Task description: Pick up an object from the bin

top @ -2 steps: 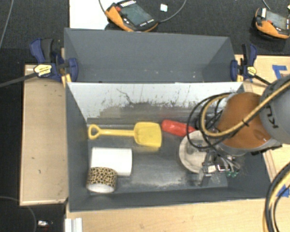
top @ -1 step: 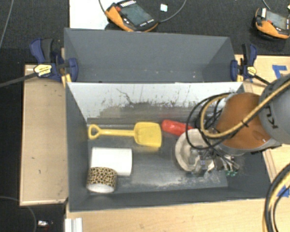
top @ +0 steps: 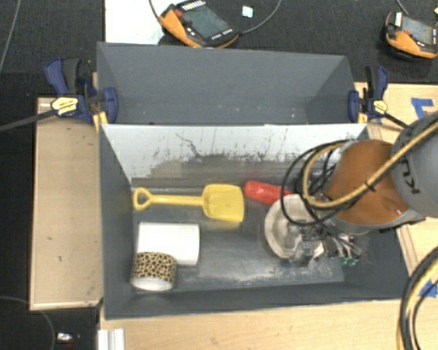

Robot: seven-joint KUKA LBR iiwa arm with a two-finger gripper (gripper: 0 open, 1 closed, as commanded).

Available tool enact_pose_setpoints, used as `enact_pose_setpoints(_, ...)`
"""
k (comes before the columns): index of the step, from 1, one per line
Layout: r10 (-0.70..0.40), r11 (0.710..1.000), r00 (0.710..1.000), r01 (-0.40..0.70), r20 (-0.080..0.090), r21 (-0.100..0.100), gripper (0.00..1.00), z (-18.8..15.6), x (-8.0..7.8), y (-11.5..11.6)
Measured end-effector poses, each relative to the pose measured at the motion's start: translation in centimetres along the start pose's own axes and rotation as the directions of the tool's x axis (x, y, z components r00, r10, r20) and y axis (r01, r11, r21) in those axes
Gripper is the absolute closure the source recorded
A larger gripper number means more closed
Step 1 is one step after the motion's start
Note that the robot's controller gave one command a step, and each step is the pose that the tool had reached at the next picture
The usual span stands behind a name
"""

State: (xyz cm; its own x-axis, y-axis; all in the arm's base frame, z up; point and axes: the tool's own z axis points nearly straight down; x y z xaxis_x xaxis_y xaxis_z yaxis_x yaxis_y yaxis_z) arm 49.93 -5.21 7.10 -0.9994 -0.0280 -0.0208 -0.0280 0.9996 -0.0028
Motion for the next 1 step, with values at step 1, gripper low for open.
enact_pose_setpoints(1, -0.001, 1.0, 1.0, 0.001, -0.007, -0.001, 1.0, -3.55, 0.86, 0.11)
